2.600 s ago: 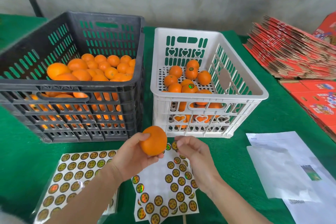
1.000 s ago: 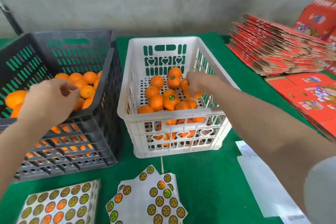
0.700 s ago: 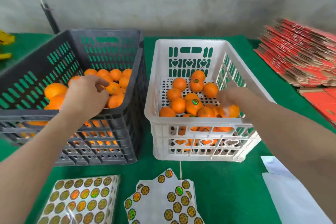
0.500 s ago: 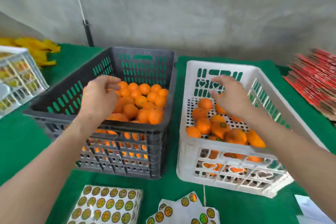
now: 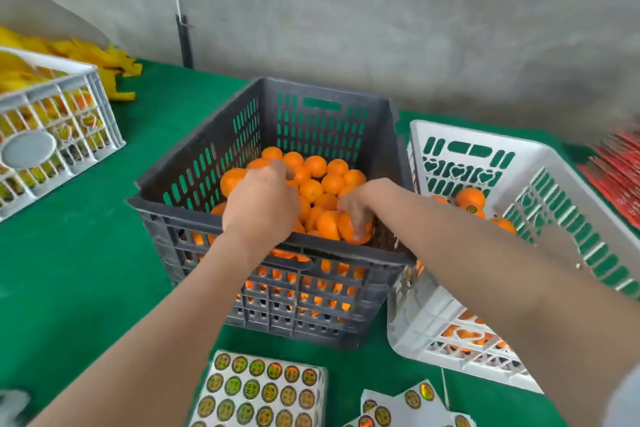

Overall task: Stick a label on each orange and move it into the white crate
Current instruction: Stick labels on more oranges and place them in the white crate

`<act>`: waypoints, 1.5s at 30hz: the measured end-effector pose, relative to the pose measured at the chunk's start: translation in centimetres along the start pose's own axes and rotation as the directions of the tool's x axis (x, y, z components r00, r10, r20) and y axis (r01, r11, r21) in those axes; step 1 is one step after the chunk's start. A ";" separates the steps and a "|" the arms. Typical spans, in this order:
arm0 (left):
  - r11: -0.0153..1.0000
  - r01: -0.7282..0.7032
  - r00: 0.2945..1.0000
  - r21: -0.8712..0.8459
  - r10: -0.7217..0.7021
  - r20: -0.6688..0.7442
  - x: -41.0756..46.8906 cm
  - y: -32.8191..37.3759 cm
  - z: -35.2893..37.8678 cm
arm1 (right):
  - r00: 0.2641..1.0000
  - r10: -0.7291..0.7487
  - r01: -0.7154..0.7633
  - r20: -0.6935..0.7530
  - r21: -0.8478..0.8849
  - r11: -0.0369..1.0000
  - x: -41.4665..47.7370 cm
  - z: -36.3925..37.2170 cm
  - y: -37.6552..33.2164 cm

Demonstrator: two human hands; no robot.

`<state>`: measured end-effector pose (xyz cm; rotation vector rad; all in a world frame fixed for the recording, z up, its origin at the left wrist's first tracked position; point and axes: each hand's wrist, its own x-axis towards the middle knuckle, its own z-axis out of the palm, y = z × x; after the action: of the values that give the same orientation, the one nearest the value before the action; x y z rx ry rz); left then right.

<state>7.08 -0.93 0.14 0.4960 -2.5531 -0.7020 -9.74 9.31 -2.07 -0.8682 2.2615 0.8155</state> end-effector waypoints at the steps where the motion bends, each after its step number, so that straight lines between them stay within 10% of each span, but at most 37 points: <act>1: 1.000 -0.005 1.000 -0.003 0.005 -0.007 0.1 -0.1 0.0 | 1.000 -0.003 0.003 -0.017 -0.008 1.000 0.5 0.1 -0.2; 6: 1.000 -0.021 0.999 -0.018 0.021 -0.041 0.2 -0.7 0.0 | 0.922 -0.045 0.191 -0.385 0.350 0.917 -2.8 -0.4 0.0; 13: 0.969 -0.183 0.966 -0.166 0.146 -0.215 -1.0 -0.8 -0.2 | 0.605 0.121 0.777 -0.787 0.617 0.127 -15.4 5.4 1.7; 20: 0.778 -0.338 0.941 -0.530 0.267 -0.208 -9.0 4.2 0.1 | 0.642 0.210 0.741 -0.738 0.526 -0.416 -20.3 17.5 -1.4; 24: 0.631 0.027 0.937 -0.775 0.254 0.239 -15.1 7.4 3.1 | 0.709 0.235 0.704 -0.665 0.643 -0.302 -20.5 21.6 -2.6; 28: 0.512 0.542 0.711 -0.666 0.143 0.689 -17.3 8.2 6.6 | 0.748 0.337 0.629 -0.573 0.773 -0.081 -19.1 24.3 -3.3; 34: 0.322 0.774 0.611 -0.546 -0.149 0.778 -18.4 4.9 9.9 | 0.948 0.184 0.235 -0.258 0.962 0.139 -14.5 30.7 -1.7; 39: 0.203 0.842 0.539 -0.500 -0.274 0.797 -18.7 2.1 11.1 | 0.942 0.309 0.002 -0.133 0.921 0.390 -10.2 32.5 -3.2; 45: 0.170 0.862 0.507 -0.477 -0.284 0.814 -19.1 1.2 12.0 | 0.937 0.314 0.013 -0.154 0.913 0.409 -9.0 31.7 -4.0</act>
<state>16.78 13.23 -14.60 1.0794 -1.7687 -2.6777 7.93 32.62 -17.72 -0.2256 2.5425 -0.6116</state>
